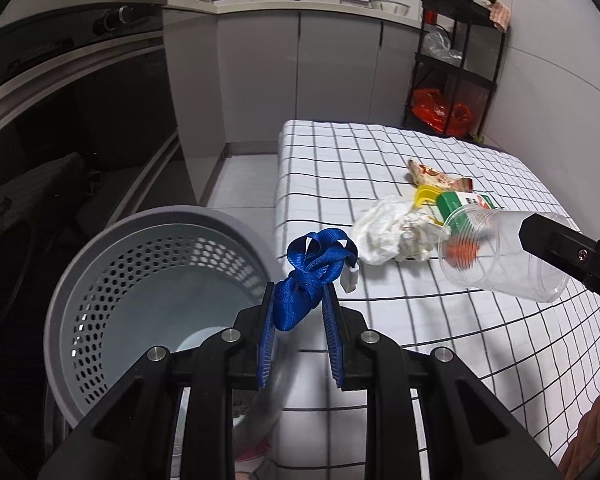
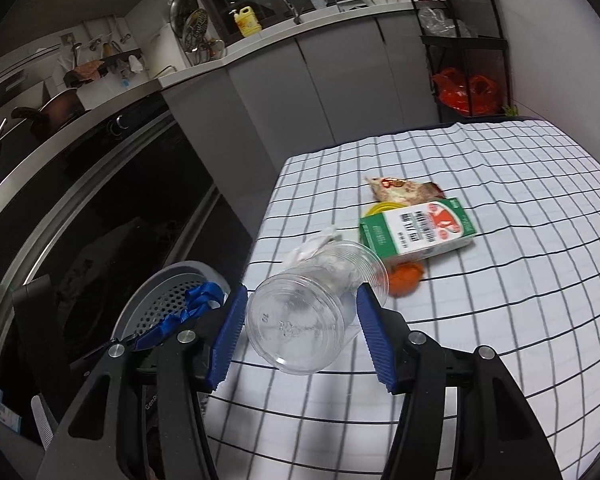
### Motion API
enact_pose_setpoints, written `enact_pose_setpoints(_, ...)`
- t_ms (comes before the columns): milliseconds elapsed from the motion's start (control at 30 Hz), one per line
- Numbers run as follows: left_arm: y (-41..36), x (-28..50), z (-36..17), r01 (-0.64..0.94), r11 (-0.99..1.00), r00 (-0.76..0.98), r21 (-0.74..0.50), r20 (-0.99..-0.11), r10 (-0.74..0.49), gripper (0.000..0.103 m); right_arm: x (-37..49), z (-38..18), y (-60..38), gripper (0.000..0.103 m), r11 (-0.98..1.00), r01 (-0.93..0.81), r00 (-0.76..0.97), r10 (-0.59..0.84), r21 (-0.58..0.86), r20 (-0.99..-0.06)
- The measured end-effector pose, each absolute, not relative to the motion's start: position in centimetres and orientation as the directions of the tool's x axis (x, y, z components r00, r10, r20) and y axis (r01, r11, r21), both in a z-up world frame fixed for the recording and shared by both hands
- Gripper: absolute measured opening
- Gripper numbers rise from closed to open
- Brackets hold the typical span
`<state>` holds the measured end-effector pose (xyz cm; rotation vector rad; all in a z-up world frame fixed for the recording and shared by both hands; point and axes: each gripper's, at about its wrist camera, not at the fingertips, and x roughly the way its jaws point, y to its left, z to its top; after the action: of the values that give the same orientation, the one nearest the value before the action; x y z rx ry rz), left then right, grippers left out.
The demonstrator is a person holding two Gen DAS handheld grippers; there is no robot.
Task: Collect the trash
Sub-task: 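Carry the blue strap and plastic cup over the grey basket, then open the left tool to drop the strap while the right tool drops the cup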
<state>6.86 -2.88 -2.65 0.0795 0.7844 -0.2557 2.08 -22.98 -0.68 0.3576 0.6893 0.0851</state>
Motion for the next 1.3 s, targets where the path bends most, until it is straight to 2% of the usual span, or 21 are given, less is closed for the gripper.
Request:
enact_pose_setpoints(433,5.4,7.5,-3.0,0.075,0.997,0.691,0.008,-0.722,-0.046,0.023,4.3,-1.5,-15.3,0.055,0.923,-0.102,0.721,0.326,0.372,-0.611)
enact_pose_setpoints(700,7.9,7.5,-3.4,0.000,0.999,0.678,0.033,-0.734,0.024,0.023,6.3,-1.8,-11.4,0.055,0.910,-0.192,0.678,0.394,0.367,-0.621)
enact_pose_setpoints(1300,9.9,9.4,-4.8,-0.059,0.998,0.621,0.024,-0.782,0.056,0.023,11.0,-3.9,-8.1,0.055,0.853,-0.283,0.562,0.519,0.439,-0.644)
